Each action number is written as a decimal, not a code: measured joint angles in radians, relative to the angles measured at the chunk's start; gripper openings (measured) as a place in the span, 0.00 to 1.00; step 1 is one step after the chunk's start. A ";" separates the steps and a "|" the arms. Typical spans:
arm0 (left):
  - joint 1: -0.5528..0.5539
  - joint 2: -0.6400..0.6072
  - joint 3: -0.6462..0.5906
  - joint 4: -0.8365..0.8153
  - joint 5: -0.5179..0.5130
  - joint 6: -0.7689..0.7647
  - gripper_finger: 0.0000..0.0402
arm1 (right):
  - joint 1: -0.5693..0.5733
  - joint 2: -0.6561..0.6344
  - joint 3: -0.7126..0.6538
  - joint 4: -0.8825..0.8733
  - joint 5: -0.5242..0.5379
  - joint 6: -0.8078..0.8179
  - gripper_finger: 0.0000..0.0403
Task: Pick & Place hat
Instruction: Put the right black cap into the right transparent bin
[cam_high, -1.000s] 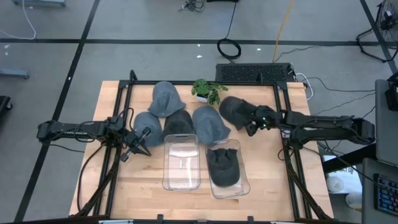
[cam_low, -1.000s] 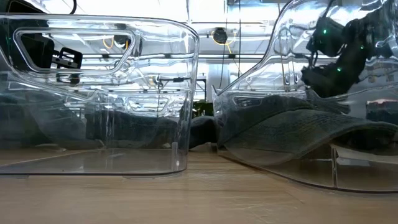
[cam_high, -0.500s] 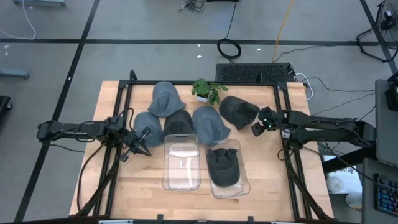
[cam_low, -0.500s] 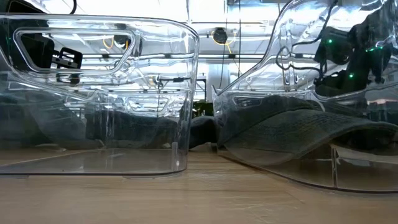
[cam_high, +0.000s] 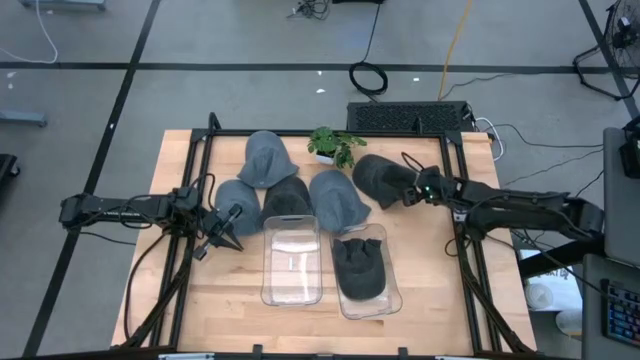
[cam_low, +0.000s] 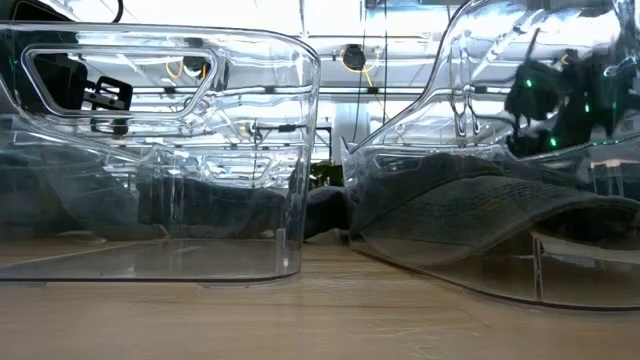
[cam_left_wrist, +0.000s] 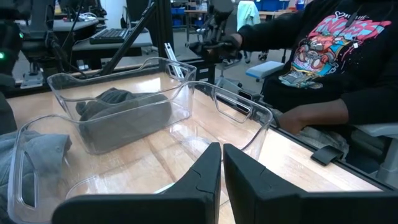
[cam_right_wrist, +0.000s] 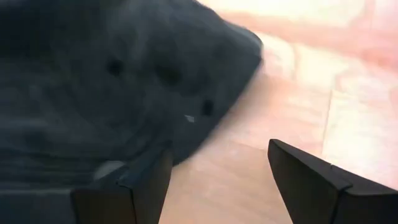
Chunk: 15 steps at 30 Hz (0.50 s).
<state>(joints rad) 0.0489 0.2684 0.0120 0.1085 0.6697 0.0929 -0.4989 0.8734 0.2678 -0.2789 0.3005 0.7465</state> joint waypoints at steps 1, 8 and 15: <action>0.000 0.000 0.000 0.000 0.000 0.000 0.06 | -0.013 0.000 -0.029 0.050 -0.018 0.001 0.63; 0.000 0.000 0.000 0.000 0.000 0.000 0.06 | -0.069 -0.003 -0.175 0.409 -0.119 0.031 0.63; 0.000 0.000 0.000 0.000 0.000 0.000 0.06 | -0.077 0.001 -0.213 0.506 -0.194 0.061 0.63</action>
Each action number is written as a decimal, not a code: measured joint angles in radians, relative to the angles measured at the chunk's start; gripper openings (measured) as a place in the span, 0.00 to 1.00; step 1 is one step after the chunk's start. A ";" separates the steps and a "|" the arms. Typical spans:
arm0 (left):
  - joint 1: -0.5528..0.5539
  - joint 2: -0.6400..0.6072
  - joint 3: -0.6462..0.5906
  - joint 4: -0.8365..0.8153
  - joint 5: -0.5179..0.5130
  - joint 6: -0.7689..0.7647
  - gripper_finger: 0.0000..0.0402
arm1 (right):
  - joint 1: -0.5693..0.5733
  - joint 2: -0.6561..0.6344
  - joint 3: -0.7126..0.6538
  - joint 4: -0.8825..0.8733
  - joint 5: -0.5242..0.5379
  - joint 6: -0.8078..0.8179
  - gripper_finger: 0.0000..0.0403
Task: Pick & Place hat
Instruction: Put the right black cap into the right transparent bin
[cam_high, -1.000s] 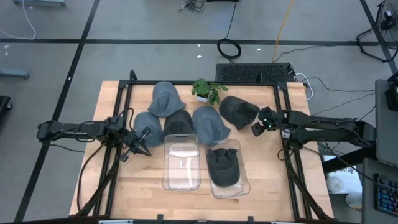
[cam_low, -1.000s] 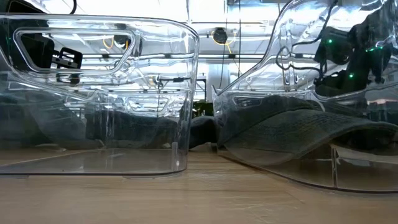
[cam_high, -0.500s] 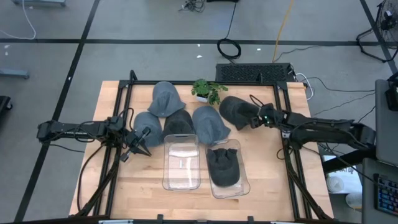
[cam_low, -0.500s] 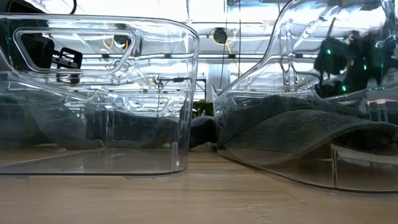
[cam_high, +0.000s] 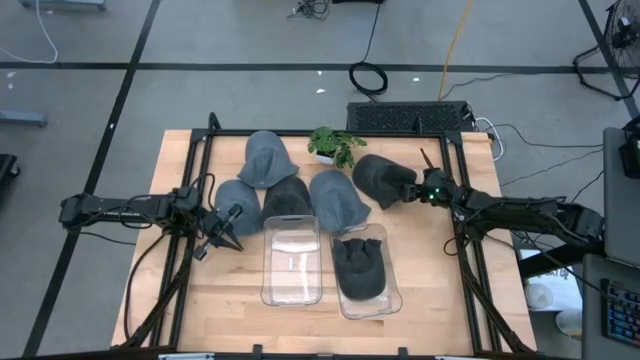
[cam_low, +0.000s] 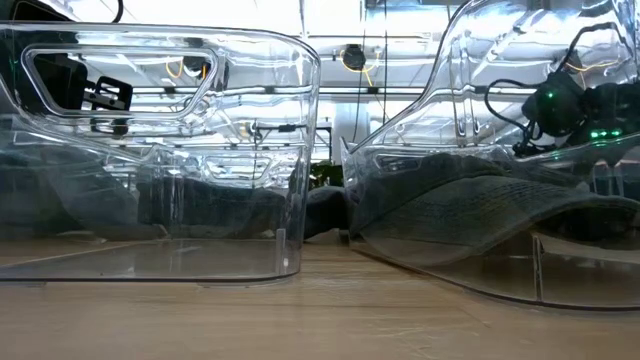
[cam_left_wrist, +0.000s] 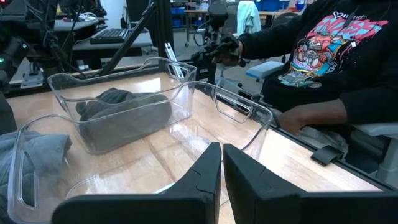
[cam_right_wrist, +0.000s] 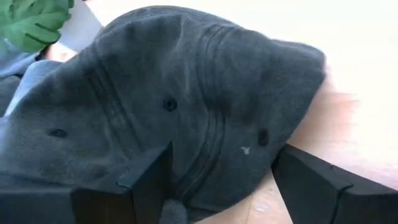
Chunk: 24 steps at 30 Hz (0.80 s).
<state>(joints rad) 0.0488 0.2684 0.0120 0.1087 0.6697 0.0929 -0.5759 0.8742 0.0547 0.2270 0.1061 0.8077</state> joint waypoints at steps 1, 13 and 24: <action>0.000 0.000 0.000 0.000 0.000 0.000 0.06 | 0.001 0.001 0.000 0.008 -0.014 0.004 0.63; 0.000 0.000 0.000 0.000 0.000 0.000 0.06 | 0.002 0.063 -0.001 0.211 -0.049 0.017 0.63; 0.000 0.000 0.000 0.000 0.000 0.000 0.06 | -0.001 0.074 -0.002 0.659 -0.153 0.040 0.63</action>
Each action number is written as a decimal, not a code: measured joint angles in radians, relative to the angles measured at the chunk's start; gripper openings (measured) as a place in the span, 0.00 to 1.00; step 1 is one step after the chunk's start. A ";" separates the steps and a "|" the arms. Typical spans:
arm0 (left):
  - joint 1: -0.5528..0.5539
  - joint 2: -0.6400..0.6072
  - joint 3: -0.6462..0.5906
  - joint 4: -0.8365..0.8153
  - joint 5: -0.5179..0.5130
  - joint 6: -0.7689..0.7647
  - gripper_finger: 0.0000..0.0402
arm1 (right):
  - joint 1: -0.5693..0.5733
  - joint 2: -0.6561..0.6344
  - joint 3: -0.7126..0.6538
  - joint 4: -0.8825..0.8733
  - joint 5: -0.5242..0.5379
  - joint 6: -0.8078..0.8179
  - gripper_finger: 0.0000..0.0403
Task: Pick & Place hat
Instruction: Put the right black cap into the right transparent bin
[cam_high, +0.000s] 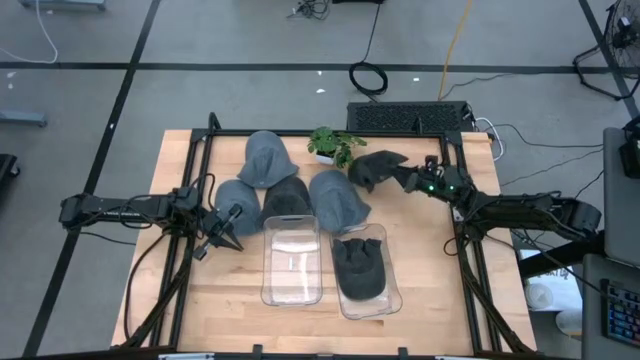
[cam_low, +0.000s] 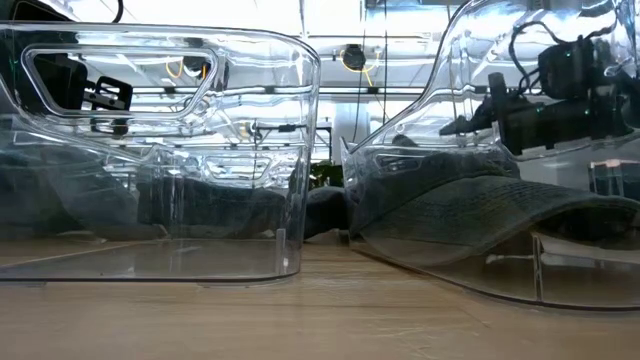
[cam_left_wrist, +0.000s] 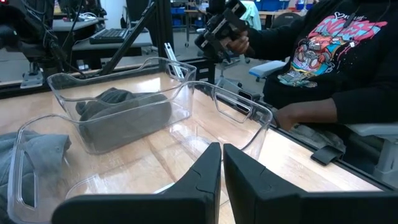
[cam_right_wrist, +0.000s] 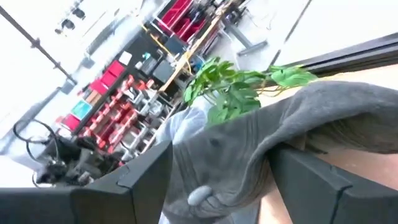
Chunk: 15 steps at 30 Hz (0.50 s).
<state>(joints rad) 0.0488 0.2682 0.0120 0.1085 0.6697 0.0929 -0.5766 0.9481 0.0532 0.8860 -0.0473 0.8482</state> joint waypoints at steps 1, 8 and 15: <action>0.000 0.000 0.000 0.000 0.000 0.000 0.06 | 0.000 0.000 0.000 -0.002 0.017 0.005 0.63; 0.000 0.000 0.000 0.000 0.000 0.000 0.06 | 0.000 0.001 -0.001 -0.013 0.102 0.005 0.63; 0.000 0.000 0.000 0.000 0.000 0.000 0.06 | 0.003 0.043 -0.001 -0.186 0.100 0.110 0.63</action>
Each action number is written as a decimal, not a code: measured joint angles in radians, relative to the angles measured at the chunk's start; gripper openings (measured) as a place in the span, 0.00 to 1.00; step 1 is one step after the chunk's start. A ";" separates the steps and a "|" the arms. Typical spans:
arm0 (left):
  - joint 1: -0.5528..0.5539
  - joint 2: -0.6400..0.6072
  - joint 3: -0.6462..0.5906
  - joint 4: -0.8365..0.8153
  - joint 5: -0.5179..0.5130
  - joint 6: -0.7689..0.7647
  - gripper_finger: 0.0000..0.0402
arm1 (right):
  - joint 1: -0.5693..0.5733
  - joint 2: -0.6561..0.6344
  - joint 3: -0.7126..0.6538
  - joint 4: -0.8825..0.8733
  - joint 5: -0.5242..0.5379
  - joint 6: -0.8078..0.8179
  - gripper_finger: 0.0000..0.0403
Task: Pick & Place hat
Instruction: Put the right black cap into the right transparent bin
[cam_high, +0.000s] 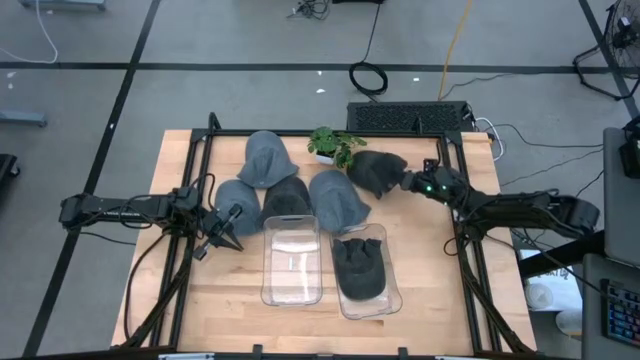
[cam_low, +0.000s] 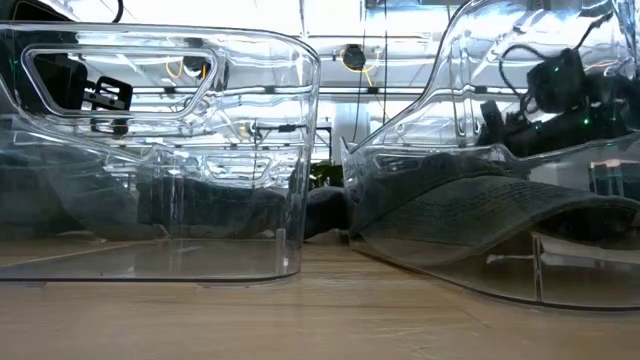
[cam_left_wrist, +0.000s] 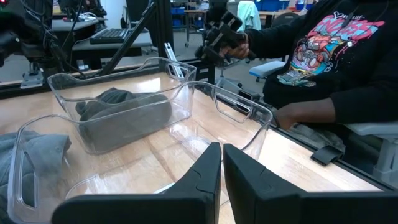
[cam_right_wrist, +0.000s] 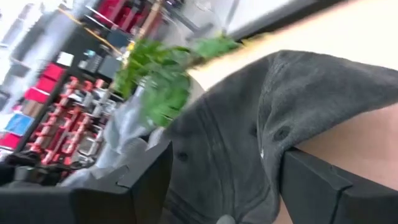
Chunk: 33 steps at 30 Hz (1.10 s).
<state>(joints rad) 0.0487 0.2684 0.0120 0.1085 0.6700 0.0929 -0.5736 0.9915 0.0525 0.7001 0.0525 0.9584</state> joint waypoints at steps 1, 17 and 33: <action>0.000 0.000 0.000 0.000 0.000 0.000 0.06 | 0.001 0.011 0.000 -0.003 -0.001 0.008 0.63; 0.000 0.000 0.000 0.000 0.000 0.000 0.06 | 0.155 0.252 0.038 0.037 0.080 0.099 0.63; 0.000 0.000 0.000 0.000 0.000 0.000 0.06 | 0.209 0.616 0.204 0.135 0.229 0.009 0.61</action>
<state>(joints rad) 0.0489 0.2680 0.0121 0.1089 0.6699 0.0929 -0.3641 1.6072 0.2562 0.8350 0.2816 0.9673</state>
